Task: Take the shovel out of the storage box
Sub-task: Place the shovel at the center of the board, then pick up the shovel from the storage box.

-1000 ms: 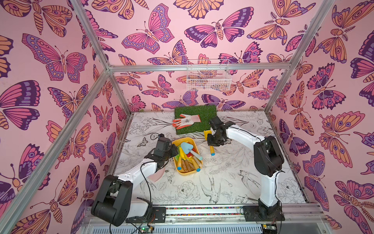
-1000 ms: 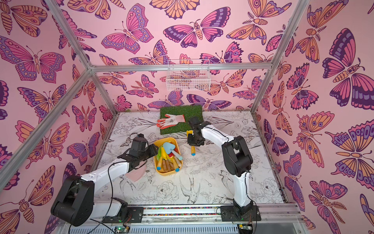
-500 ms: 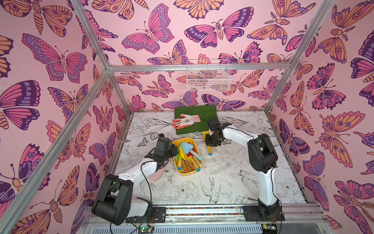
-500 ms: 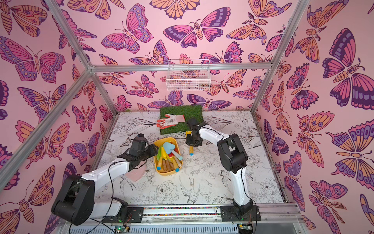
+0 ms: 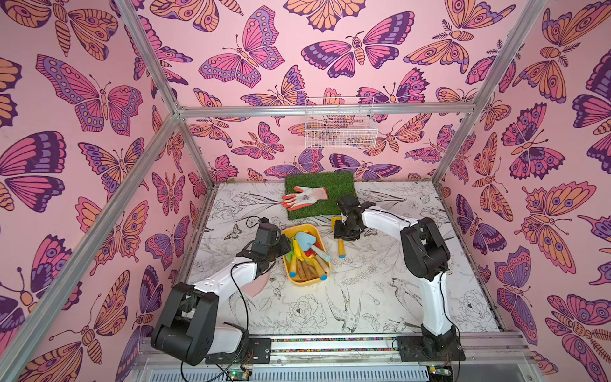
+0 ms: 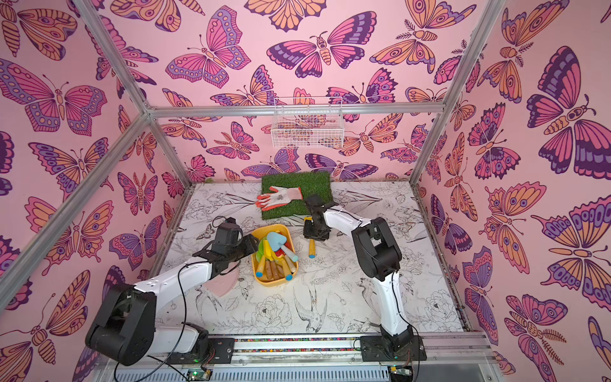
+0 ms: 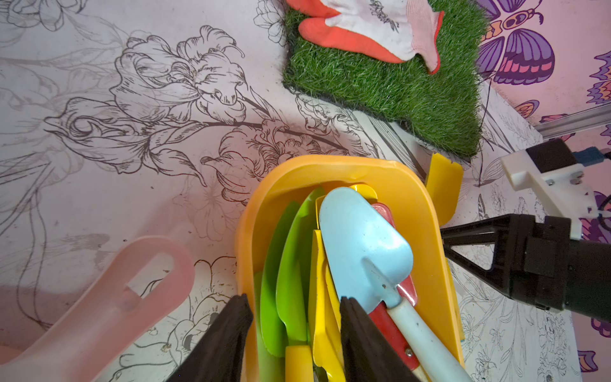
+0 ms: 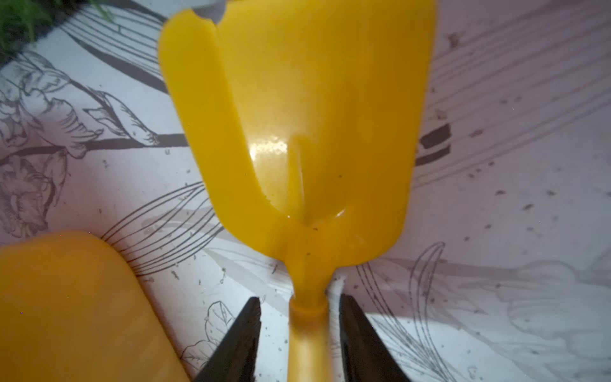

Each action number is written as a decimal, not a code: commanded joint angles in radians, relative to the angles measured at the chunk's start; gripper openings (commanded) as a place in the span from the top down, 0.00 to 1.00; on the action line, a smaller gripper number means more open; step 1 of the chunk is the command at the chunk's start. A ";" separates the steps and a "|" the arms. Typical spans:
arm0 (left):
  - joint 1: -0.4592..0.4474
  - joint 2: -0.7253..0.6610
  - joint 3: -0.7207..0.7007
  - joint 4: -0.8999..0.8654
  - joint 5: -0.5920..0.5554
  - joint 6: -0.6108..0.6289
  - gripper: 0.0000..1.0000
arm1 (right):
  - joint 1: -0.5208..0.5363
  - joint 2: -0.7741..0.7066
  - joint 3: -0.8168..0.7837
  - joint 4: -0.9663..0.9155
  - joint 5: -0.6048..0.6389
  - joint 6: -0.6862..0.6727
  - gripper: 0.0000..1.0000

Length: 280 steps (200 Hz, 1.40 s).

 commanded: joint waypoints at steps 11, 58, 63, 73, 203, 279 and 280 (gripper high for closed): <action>0.002 0.020 0.006 -0.013 0.031 0.012 0.49 | 0.009 -0.089 -0.031 -0.021 0.068 0.002 0.50; 0.002 0.021 0.008 -0.013 0.043 0.018 0.50 | 0.064 -0.275 -0.141 -0.030 0.107 -0.025 0.50; 0.002 0.019 0.007 -0.013 0.041 0.016 0.50 | 0.071 -0.294 -0.152 -0.029 0.112 -0.025 0.50; 0.002 0.015 0.004 -0.015 0.037 0.016 0.51 | 0.093 -0.328 -0.170 -0.032 0.124 -0.030 0.50; 0.002 0.054 0.025 -0.013 0.078 0.021 0.52 | 0.301 -0.349 -0.153 -0.093 0.148 -0.235 0.51; 0.002 0.050 0.023 -0.014 0.077 0.021 0.52 | 0.320 -0.386 -0.242 -0.005 0.146 -0.187 0.49; 0.002 0.050 0.023 -0.014 0.077 0.020 0.52 | 0.320 -0.386 -0.242 -0.004 0.145 -0.187 0.49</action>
